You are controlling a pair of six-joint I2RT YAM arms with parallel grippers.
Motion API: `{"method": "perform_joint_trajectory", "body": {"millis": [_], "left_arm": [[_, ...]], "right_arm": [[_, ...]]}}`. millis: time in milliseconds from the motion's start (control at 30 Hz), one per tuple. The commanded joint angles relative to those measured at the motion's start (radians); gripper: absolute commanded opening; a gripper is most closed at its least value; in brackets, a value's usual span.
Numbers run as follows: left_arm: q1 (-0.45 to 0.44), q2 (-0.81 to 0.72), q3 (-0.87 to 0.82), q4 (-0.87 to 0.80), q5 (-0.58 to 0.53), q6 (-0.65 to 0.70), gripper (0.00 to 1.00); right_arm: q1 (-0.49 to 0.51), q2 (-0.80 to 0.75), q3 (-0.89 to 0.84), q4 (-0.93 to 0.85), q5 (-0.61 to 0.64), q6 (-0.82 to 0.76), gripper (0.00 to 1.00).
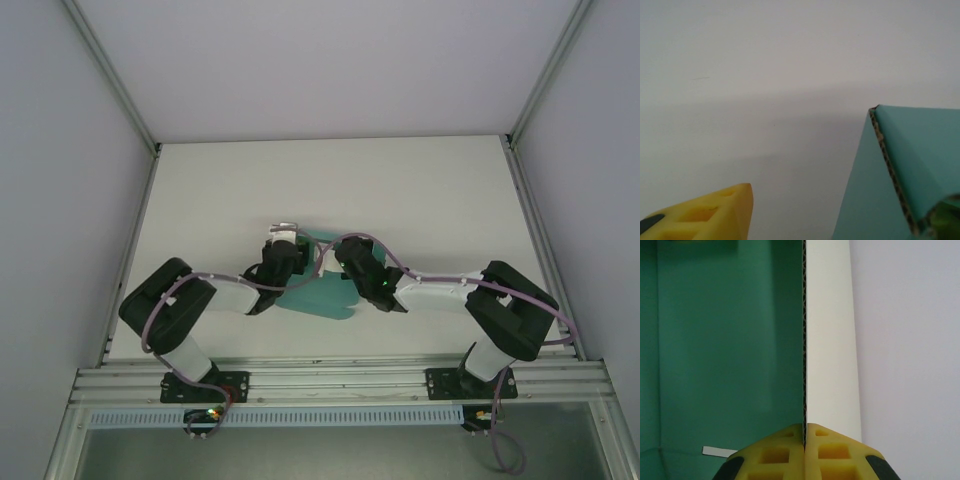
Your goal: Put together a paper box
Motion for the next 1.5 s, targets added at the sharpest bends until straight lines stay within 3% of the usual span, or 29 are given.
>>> {"method": "perform_joint_trajectory", "body": {"millis": [0, 133, 267, 633, 700, 800, 867, 1000, 1033, 1067, 1300, 1467], "left_arm": [[-0.009, -0.057, 0.021, -0.110, 0.019, 0.023, 0.61], [-0.012, -0.097, 0.011, -0.127, 0.057, 0.000, 0.68], [-0.021, -0.124, 0.004, -0.156, 0.074, 0.001, 0.67], [-0.023, -0.064, 0.033, -0.156, 0.049, 0.042, 0.30], [-0.024, -0.047, 0.044, -0.141, 0.048, 0.051, 0.17], [-0.025, -0.029, 0.061, -0.135, 0.046, 0.059, 0.00], [-0.024, -0.026, 0.064, -0.133, 0.047, 0.056, 0.00], [-0.024, -0.029, 0.050, -0.120, 0.049, 0.056, 0.00], [-0.023, -0.033, 0.043, -0.115, 0.049, 0.054, 0.00], [-0.024, -0.038, 0.039, -0.113, 0.049, 0.055, 0.00], [-0.023, -0.117, 0.009, -0.122, 0.052, 0.020, 0.00], [-0.023, -0.195, -0.008, -0.147, 0.067, -0.014, 0.00]], "right_arm": [[0.003, 0.007, 0.009, -0.066, 0.026, 0.028, 0.00], [0.003, 0.007, 0.010, -0.060, 0.032, 0.026, 0.00], [0.001, 0.009, 0.011, -0.046, 0.038, 0.026, 0.00], [0.004, -0.043, -0.003, -0.064, -0.025, 0.061, 0.00], [0.005, -0.064, -0.007, -0.091, -0.055, 0.081, 0.07], [0.004, -0.098, -0.013, -0.098, -0.072, 0.113, 0.28], [0.004, -0.133, -0.021, -0.103, -0.073, 0.138, 0.46], [-0.001, -0.245, -0.060, -0.085, -0.076, 0.200, 0.64], [-0.007, -0.284, -0.073, -0.078, -0.079, 0.231, 0.71], [-0.018, -0.321, -0.084, -0.069, -0.084, 0.263, 0.99], [-0.246, -0.520, -0.092, -0.169, -0.243, 0.653, 1.00], [-0.330, -0.512, -0.077, -0.199, -0.349, 0.719, 1.00]]}}
